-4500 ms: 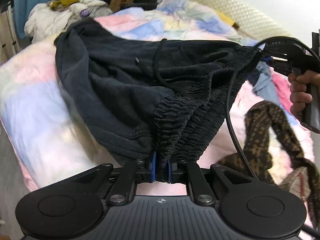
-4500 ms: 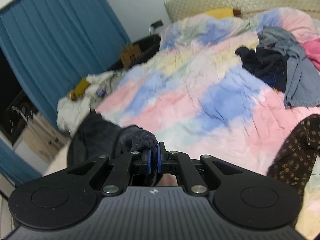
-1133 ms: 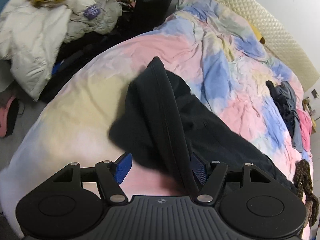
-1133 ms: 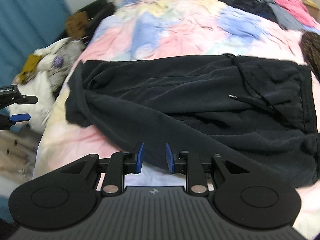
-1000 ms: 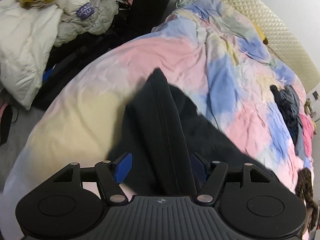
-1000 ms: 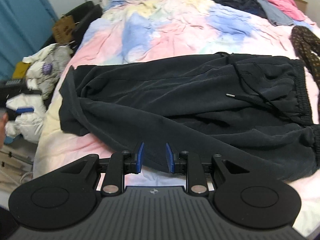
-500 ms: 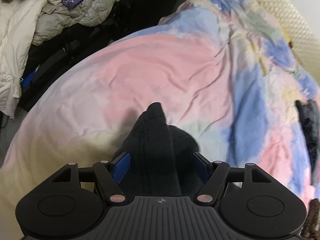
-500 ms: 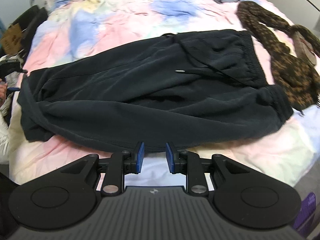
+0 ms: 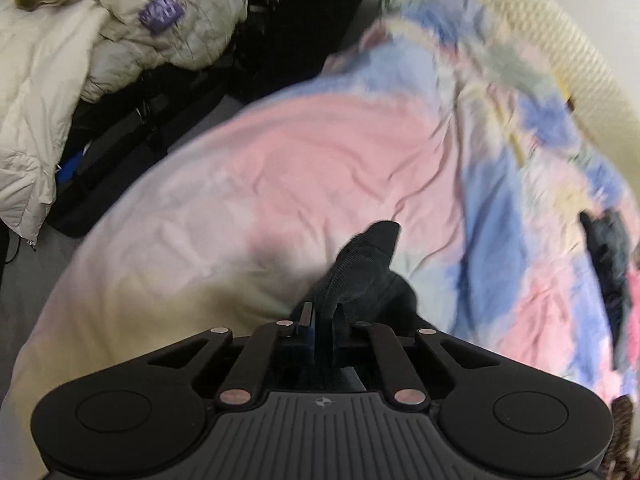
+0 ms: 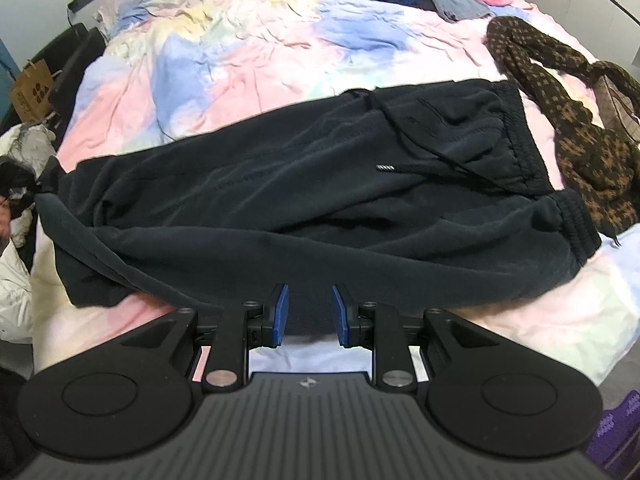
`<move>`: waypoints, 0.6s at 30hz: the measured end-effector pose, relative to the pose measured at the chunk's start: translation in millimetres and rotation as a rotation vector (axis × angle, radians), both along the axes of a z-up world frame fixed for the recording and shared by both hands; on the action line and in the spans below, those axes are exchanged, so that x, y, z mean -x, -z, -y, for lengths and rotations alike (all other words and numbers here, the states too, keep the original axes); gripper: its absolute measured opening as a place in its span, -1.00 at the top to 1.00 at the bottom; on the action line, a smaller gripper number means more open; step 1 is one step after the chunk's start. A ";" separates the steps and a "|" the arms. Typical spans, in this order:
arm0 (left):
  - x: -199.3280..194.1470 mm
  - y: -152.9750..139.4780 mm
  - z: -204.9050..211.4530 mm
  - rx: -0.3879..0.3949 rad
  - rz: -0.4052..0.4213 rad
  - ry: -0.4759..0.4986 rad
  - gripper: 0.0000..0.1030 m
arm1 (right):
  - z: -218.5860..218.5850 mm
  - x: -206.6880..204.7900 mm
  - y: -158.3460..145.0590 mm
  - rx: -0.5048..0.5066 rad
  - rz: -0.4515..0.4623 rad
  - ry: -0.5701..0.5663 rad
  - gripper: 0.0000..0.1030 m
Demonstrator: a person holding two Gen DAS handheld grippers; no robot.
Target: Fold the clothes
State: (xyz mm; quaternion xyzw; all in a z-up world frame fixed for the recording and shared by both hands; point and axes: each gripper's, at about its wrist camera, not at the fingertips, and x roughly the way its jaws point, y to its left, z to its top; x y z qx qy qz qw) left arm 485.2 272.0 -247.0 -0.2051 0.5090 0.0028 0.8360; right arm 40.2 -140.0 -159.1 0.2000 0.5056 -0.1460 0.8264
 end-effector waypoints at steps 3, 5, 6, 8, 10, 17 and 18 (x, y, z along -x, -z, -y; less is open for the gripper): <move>32.5 -29.1 -18.6 0.048 0.066 -0.025 0.87 | 2.5 -1.5 -0.6 -0.034 0.015 0.020 0.49; 55.9 -47.1 -34.2 0.087 0.102 -0.059 0.87 | 4.0 -0.4 -0.4 -0.058 0.024 0.034 0.49; 67.8 -55.3 -42.7 0.109 0.116 -0.080 0.87 | 4.5 0.1 0.0 -0.070 0.027 0.040 0.49; 91.7 -71.6 -59.7 0.151 0.145 -0.121 0.88 | 5.3 1.2 1.4 -0.087 0.029 0.047 0.49; 120.2 -81.5 -77.6 0.183 0.166 -0.159 0.89 | 6.2 2.9 1.9 -0.104 0.034 0.050 0.49; 230.9 -65.3 -132.8 0.220 0.110 -0.348 0.89 | 17.6 10.6 8.9 -0.166 0.044 0.086 0.49; 245.7 -57.3 -140.8 0.226 0.085 -0.388 0.89 | 20.6 12.4 10.7 -0.176 0.046 0.097 0.49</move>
